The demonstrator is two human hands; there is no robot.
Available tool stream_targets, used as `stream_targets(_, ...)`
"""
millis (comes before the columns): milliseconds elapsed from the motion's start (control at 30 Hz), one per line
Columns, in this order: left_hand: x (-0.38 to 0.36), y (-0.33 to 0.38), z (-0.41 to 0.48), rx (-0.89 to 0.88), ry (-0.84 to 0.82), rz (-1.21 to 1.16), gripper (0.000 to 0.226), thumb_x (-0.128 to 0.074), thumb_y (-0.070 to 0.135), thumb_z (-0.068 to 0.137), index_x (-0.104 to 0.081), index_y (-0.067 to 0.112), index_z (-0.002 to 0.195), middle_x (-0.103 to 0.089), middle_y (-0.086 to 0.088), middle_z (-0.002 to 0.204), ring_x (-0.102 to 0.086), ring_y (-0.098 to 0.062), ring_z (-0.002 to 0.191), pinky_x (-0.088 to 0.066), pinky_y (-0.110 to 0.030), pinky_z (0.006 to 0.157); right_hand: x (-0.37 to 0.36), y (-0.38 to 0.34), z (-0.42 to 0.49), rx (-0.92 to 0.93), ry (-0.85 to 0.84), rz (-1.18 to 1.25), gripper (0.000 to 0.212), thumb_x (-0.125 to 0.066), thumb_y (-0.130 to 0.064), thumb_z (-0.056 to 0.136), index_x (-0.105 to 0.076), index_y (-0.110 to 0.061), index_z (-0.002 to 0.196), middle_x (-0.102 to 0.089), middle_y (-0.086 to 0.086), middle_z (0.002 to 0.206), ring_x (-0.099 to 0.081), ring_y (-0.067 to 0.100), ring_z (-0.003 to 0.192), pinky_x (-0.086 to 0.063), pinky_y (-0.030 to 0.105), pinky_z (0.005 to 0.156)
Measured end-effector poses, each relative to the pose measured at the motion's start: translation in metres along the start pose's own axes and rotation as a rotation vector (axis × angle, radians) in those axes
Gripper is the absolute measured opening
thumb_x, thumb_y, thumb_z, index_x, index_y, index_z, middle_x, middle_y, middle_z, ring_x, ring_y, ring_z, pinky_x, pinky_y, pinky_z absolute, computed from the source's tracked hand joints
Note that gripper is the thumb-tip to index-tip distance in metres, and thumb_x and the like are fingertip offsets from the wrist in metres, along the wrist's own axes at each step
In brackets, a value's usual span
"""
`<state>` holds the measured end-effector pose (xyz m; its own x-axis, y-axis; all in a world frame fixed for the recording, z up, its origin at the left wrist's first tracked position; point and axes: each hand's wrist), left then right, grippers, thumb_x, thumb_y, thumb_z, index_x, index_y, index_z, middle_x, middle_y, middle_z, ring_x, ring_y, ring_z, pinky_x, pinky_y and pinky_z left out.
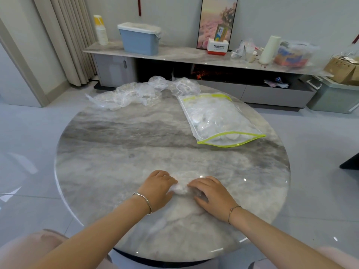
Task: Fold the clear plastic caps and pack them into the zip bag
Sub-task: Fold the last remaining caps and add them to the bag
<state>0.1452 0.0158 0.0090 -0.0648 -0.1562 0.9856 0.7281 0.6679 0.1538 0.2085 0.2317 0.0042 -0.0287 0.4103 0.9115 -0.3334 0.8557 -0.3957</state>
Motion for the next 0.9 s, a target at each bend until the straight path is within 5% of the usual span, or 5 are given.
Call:
stream_targets(267, 0.005, 0.002, -0.004, 0.36, -0.064, -0.624, 0.02, -0.051, 0.047, 0.088, -0.06, 0.033, 0.077, -0.063, 0.002, 0.078, -0.06, -0.019, 0.079, -0.048, -0.028, 0.075, 0.007, -0.006, -0.001, -0.354, 0.121, 0.566, 0.015, -0.061, -0.01, 0.088, -0.061, -0.022, 0.096, -0.062, -0.004, 0.066, -0.057, 0.011, 0.063, -0.046, 0.022, 0.069)
stream_targets(467, 0.014, 0.02, -0.008, 0.125, 0.14, -0.181, 0.049, -0.041, 0.045, 0.089, -0.057, 0.016, 0.125, -0.063, 0.001, 0.117, -0.061, -0.021, 0.105, -0.048, -0.032, 0.089, 0.002, 0.001, -0.001, -0.448, 0.142, 0.538, 0.02, -0.066, -0.012, 0.083, -0.055, -0.029, 0.085, -0.06, 0.003, 0.083, -0.045, 0.003, 0.052, -0.043, 0.019, 0.059)
stream_targets(633, 0.01, 0.046, -0.024, -0.039, -0.167, 0.082, 0.085, 0.004, 0.062, 0.089, -0.033, 0.01, 0.144, -0.026, -0.004, 0.153, -0.026, -0.02, 0.14, -0.027, -0.036, 0.113, 0.001, 0.006, -0.001, -0.458, 0.134, 0.543, 0.016, -0.065, -0.014, 0.084, -0.055, -0.027, 0.089, -0.058, 0.002, 0.088, -0.046, 0.005, 0.055, -0.043, 0.018, 0.058)
stream_targets(733, 0.002, 0.044, -0.027, -0.02, -0.344, -0.007, 0.099, 0.018, 0.069, 0.06, 0.021, 0.016, 0.144, 0.03, 0.006, 0.146, 0.021, -0.013, 0.141, 0.015, -0.03, 0.114, 0.002, 0.002, -0.003, -0.351, 0.216, 0.24, 0.014, -0.058, -0.023, 0.089, -0.057, -0.026, 0.103, -0.057, -0.012, 0.1, -0.052, 0.001, 0.075, -0.04, 0.017, 0.071)
stream_targets(900, -0.005, 0.044, -0.023, -0.012, -0.398, -0.03, 0.098, 0.021, 0.068, 0.054, 0.028, 0.019, 0.138, 0.035, 0.007, 0.141, 0.024, -0.012, 0.14, 0.018, -0.031, 0.112, -0.01, 0.004, -0.01, 0.167, 0.169, -0.313, 0.044, -0.026, -0.034, 0.101, -0.053, -0.015, 0.13, -0.053, 0.002, 0.137, -0.041, 0.014, 0.127, -0.025, 0.029, 0.108)
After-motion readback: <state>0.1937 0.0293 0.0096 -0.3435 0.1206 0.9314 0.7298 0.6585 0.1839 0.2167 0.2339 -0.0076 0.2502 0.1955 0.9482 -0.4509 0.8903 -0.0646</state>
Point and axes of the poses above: each hand's wrist, its own z-axis towards the middle knuckle, its own x-axis out of the back of the hand, y = z × x
